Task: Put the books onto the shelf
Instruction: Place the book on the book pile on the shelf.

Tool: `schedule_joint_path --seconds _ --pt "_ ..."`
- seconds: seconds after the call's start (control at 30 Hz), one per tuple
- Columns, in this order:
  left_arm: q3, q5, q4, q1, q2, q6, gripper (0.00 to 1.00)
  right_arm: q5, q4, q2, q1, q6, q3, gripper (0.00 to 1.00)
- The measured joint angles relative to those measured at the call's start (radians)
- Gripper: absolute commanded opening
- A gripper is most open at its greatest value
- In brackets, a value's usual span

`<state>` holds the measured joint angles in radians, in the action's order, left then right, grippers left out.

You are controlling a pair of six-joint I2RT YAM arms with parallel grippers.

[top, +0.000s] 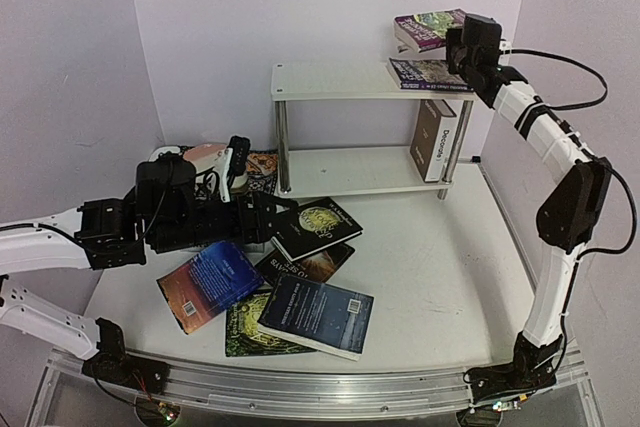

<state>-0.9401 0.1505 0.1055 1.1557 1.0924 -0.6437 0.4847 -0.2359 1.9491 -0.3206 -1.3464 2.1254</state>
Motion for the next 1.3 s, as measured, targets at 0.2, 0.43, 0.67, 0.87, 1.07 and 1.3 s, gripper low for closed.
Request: schedule_joint_path --seconds 0.2,0.43,0.67,0.87,1.07,1.3 --pt "0.0 0.0 0.0 0.0 0.01 0.0 0.66 0.008 -0.04 0.005 -0.001 -0.039 -0.034 0.0" --pt "0.0 0.0 0.0 0.0 0.01 0.0 0.66 0.011 -0.057 0.004 -0.005 -0.051 -0.152 0.0" --pt "0.0 0.0 0.0 0.0 0.014 0.0 0.66 0.023 -0.087 -0.018 -0.009 -0.065 -0.223 0.0" --pt "0.0 -0.002 0.0 0.0 0.032 0.0 0.66 0.062 -0.012 -0.072 -0.039 -0.058 -0.232 0.05" --pt "0.0 -0.013 0.0 0.0 0.038 0.0 0.66 0.095 0.039 -0.091 -0.074 -0.054 -0.23 0.08" --pt "0.0 -0.017 0.0 0.0 0.038 0.0 0.66 0.12 0.066 -0.091 -0.091 -0.064 -0.23 0.1"
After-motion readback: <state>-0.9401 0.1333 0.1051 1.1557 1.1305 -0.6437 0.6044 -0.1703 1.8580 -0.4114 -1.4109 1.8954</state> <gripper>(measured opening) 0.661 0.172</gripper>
